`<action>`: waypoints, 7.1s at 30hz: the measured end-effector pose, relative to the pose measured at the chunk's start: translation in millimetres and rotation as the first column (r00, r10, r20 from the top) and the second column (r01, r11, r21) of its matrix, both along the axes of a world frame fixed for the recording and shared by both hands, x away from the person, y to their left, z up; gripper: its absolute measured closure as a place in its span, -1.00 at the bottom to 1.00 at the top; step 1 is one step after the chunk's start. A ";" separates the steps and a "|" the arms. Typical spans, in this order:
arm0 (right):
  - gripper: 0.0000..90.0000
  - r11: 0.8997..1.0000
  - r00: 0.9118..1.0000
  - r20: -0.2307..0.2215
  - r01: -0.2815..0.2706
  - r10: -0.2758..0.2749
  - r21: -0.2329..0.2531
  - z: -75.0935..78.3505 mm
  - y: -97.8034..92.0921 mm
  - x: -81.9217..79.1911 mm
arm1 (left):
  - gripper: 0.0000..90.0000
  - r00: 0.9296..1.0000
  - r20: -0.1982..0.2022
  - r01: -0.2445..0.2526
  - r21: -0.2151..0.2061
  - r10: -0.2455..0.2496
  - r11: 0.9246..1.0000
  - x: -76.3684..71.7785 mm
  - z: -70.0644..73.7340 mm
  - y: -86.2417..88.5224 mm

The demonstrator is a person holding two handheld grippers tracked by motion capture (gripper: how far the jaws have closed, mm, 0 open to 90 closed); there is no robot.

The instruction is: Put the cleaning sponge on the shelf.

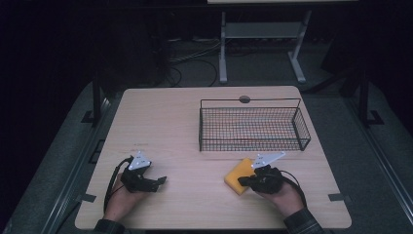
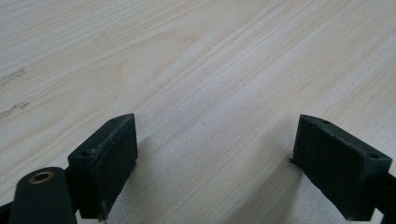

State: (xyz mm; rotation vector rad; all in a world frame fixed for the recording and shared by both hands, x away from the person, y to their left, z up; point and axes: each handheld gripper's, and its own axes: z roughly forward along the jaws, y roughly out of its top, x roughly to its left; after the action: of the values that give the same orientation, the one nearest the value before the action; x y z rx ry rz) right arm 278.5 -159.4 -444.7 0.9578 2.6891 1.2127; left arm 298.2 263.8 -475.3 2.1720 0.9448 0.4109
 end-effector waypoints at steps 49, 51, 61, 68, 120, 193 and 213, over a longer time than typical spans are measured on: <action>1.00 0.979 0.983 0.005 0.182 -0.182 -0.096 -13.7 -45.5 39.9 | -0.71 1.000 0.001 -0.001 -0.001 0.001 1.000 -0.1 0.0 -0.1; 1.00 0.980 0.984 0.007 0.176 -0.176 -0.095 -13.8 -42.2 42.5 | -0.71 1.000 0.000 -0.001 0.000 0.001 1.000 -0.2 0.1 0.0; 1.00 0.985 0.989 0.023 0.149 -0.147 -0.093 -12.4 -24.5 54.9 | -0.71 1.000 -0.001 -0.001 0.000 0.001 1.000 -0.2 0.2 0.0; 1.00 0.988 0.991 0.026 0.136 -0.134 -0.079 -12.5 -12.0 61.0 | -0.71 1.000 -0.001 -0.001 0.000 0.001 1.000 -0.2 0.2 0.0; 0.28 0.994 0.995 -0.043 0.082 -0.085 -0.073 5.6 42.7 66.9 | -0.71 1.000 -0.001 -0.001 0.000 0.001 1.000 -0.2 0.2 0.0; -0.52 0.962 0.998 -0.046 -0.049 0.038 -0.268 1.0 80.1 30.6 | -0.71 1.000 -0.001 -0.002 0.000 0.002 1.000 -0.2 0.1 -0.1; -0.51 0.975 0.999 -0.033 -0.047 0.041 -0.215 29.1 66.6 33.8 | -0.71 1.000 0.000 -0.004 -0.001 0.004 1.000 -0.5 0.1 -0.2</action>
State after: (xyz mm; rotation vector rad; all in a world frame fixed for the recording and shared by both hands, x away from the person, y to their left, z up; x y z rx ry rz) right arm 312.2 -92.8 -415.6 0.8963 2.8044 0.8942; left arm 297.7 263.7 -475.2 2.1697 0.9493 0.4118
